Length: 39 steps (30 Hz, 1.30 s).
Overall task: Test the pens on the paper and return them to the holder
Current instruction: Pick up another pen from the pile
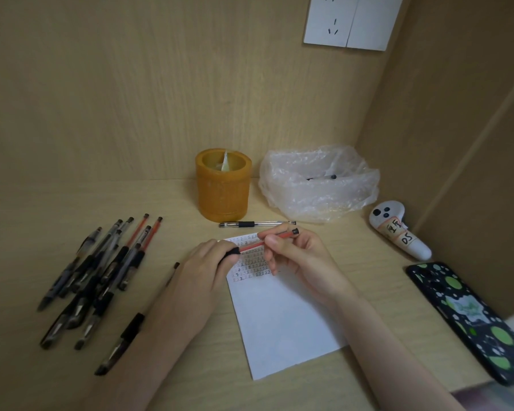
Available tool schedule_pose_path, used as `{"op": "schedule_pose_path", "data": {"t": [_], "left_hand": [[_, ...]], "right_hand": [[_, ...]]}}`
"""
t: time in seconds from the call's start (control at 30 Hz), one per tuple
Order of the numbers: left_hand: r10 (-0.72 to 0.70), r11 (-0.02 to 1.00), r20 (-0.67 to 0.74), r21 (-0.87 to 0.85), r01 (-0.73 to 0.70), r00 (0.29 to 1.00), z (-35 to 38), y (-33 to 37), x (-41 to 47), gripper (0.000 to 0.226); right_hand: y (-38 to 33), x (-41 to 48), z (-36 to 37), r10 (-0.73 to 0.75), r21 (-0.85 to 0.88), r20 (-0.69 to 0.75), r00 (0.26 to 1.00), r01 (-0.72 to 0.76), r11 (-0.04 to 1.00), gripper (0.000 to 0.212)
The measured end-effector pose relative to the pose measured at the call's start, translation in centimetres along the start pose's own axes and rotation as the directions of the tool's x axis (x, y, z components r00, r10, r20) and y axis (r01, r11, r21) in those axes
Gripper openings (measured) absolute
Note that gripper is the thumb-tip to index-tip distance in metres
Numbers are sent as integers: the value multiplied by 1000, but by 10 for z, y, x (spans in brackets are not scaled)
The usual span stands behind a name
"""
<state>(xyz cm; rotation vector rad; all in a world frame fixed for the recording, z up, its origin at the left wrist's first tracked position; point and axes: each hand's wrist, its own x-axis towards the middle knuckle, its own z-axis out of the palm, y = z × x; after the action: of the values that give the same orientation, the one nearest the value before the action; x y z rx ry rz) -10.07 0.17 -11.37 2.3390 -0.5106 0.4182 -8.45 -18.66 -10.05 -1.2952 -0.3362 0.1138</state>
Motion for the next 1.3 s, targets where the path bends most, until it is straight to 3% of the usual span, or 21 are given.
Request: {"op": "schedule_pose_path", "data": {"t": [0.17, 0.3, 0.47, 0.6, 0.9, 1.07, 1.17, 1.3], "left_hand": [[1, 1000, 0, -7, -1, 1000, -3, 4, -5, 26], [4, 1000, 19, 30, -4, 1000, -6, 10, -7, 29], [-13, 996, 61, 84, 8, 998, -7, 17, -10, 14], [-37, 984, 73, 176, 23, 997, -8, 20, -9, 21], [-85, 992, 77, 99, 77, 993, -8, 21, -10, 22], [-72, 997, 38, -12, 73, 997, -6, 13, -8, 40], [-49, 999, 24, -6, 50, 998, -6, 12, -10, 35], [-14, 1000, -1, -2, 14, 1000, -6, 12, -13, 45]], "right_hand": [[-1, 0, -3, -34, 2, 14, 999, 34, 999, 24], [0, 0, -4, -48, 4, 20, 999, 48, 999, 15], [0, 0, -3, -55, 0, 13, 998, 55, 998, 17], [0, -1, -2, -63, -36, -10, 998, 62, 997, 12], [-2, -1, -2, -91, -107, -1, 996, 91, 990, 11], [-5, -1, -4, -128, -111, 24, 991, 130, 985, 11], [-6, -3, -2, -96, -73, 53, 994, 100, 992, 9], [-1, -7, 6, 15, -91, 132, 991, -3, 996, 15]]}}
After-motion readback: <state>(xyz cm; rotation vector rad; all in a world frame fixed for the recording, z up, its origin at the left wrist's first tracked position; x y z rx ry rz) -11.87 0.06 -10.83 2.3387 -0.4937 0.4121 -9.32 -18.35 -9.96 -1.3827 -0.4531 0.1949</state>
